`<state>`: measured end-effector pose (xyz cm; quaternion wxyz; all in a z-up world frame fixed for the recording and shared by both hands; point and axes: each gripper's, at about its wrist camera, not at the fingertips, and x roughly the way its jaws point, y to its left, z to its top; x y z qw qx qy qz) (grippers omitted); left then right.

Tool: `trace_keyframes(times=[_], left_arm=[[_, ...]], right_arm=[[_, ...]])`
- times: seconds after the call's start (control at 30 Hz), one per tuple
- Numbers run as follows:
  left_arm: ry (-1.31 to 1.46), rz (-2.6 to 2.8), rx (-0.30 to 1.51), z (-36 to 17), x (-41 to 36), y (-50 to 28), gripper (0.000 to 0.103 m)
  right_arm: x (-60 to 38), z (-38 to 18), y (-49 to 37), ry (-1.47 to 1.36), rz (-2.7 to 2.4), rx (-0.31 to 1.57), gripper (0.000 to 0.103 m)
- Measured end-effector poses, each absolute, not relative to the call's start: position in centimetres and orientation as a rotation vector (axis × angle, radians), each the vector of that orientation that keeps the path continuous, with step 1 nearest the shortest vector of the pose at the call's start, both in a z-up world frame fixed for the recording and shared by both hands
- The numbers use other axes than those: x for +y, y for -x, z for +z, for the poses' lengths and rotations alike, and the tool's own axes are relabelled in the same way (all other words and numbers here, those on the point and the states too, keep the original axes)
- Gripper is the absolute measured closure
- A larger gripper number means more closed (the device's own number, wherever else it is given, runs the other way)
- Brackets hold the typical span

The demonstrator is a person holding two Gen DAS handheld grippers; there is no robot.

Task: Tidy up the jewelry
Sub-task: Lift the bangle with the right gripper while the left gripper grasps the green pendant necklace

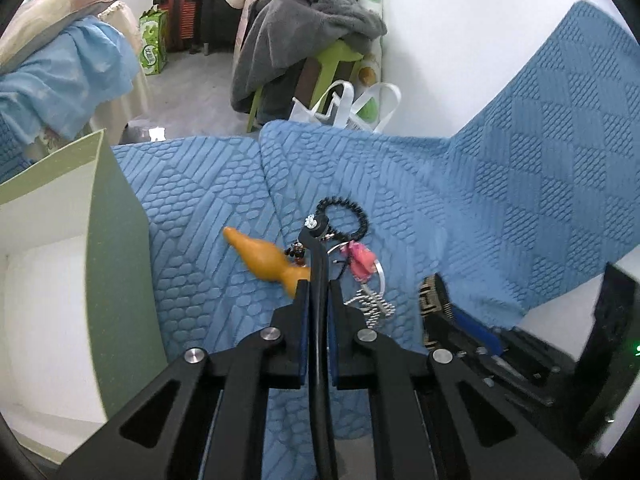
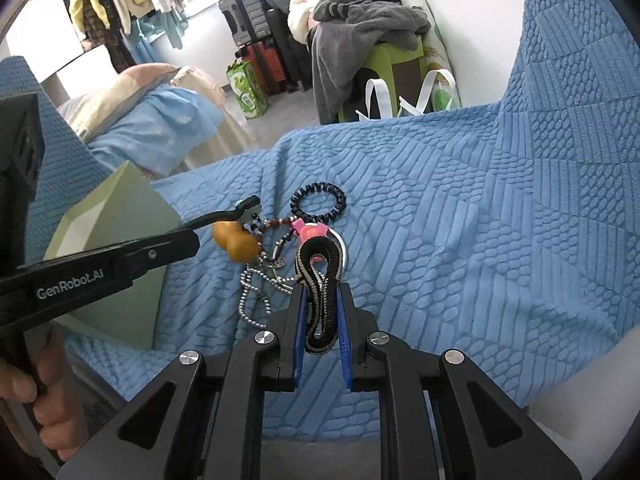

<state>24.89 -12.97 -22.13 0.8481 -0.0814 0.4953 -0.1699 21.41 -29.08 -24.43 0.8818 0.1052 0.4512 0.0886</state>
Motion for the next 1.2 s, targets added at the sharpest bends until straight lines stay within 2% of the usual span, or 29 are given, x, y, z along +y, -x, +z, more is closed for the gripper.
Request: trace_keyframes(times=[0.43, 0.73, 0.8, 0.83, 1.0, 1.2], left_arm=[[0.230, -0.388, 0.975, -17.6, -11.1, -24.1, 0.095], [0.216, -0.335, 0.869, -10.7, -7.9, -22.3, 0.096], [0.207, -0.327, 0.837, -8.8, -7.1, -21.6, 0.097], [0.205, -0.325, 0.820, -7.9, -6.8, -21.3, 0.103], [0.180, -0.294, 0.738, -3.8, -4.7, -19.6, 0.103], [0.196, -0.240, 0.694, -2.9, -1.2, -19.5, 0.103]], right_arm=[[-28.4, -20.7, -21.4, -0.208, 0.149, 0.910, 0.090], [-27.3, -13.2, -21.8, -0.181, 0.188, 0.821, 0.090], [-27.0, -11.7, -21.9, -0.184, 0.193, 0.802, 0.090], [-26.8, -10.8, -21.9, -0.187, 0.205, 0.791, 0.090], [-24.6, -6.5, -21.7, -0.158, 0.248, 0.722, 0.090], [-20.8, -4.2, -21.8, -0.129, 0.310, 0.685, 0.090]])
